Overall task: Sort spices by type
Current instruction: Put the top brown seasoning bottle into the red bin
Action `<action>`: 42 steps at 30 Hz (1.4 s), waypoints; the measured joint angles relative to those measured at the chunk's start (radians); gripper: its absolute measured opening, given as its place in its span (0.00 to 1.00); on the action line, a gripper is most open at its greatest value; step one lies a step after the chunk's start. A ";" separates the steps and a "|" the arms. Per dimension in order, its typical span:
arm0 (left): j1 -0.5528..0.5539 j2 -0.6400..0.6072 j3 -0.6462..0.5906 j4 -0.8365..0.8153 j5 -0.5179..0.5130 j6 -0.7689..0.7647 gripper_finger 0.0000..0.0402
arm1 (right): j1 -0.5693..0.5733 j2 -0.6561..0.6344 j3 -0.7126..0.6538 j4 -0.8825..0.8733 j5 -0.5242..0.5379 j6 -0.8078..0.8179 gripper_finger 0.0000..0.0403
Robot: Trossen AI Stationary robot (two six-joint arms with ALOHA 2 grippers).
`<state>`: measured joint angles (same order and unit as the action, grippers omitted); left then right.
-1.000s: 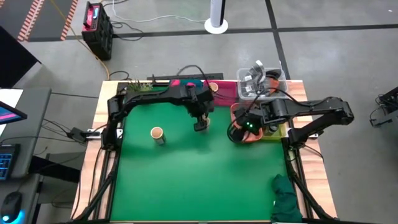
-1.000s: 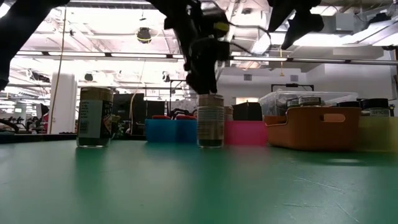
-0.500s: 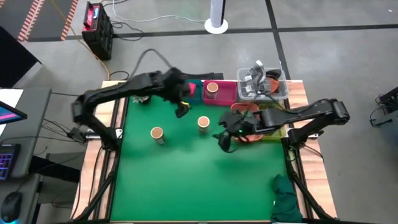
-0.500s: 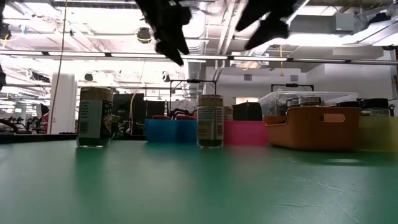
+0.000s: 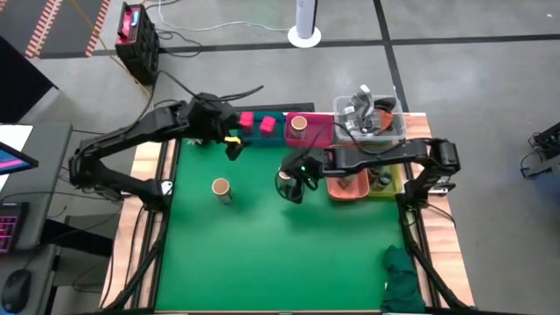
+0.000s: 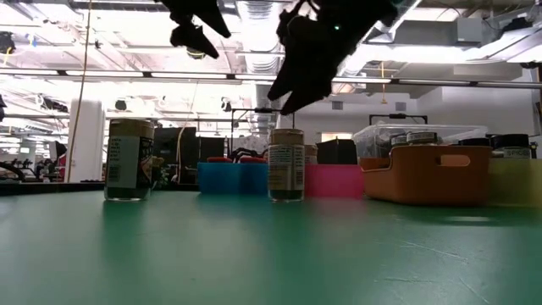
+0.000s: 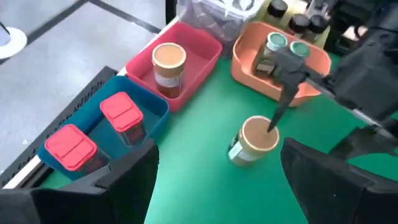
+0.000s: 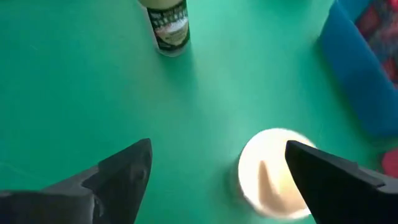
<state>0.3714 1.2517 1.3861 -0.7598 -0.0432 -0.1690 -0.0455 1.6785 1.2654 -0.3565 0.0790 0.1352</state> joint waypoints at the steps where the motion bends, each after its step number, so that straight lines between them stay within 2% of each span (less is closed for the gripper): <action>1: 0.000 -0.009 0.000 -0.010 -0.002 -0.007 0.80 | -0.008 0.007 0.018 -0.009 -0.006 -0.028 0.97; 5: -0.001 -0.031 0.000 -0.050 -0.018 -0.034 0.80 | -0.028 0.015 0.065 -0.017 -0.010 -0.108 0.99; 12: -0.001 -0.039 0.000 -0.053 -0.026 -0.056 0.80 | -0.111 0.072 0.066 -0.047 -0.072 -0.093 0.99; 22: -0.002 -0.041 0.000 -0.059 -0.030 -0.027 0.80 | -0.102 0.128 0.071 -0.052 -0.092 -0.097 0.99; 28: 0.003 -0.041 0.000 -0.058 -0.036 -0.014 0.80 | -0.102 0.133 0.072 -0.049 -0.074 -0.121 0.99; 32: 0.003 -0.041 0.000 -0.059 -0.047 -0.007 0.80 | -0.092 0.107 0.093 -0.118 -0.075 -0.128 0.99; 37: 0.004 -0.041 0.000 -0.058 -0.055 -0.002 0.80 | -0.062 0.096 0.152 -0.191 0.024 -0.202 0.99; 42: 0.004 -0.041 0.000 -0.058 -0.066 0.004 0.80 | -0.064 0.107 0.158 -0.185 0.028 -0.218 0.99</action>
<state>0.3756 1.2106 1.3861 -0.8177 -0.1096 -0.1646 -0.1098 1.7857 1.4235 -0.5416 0.1066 -0.0831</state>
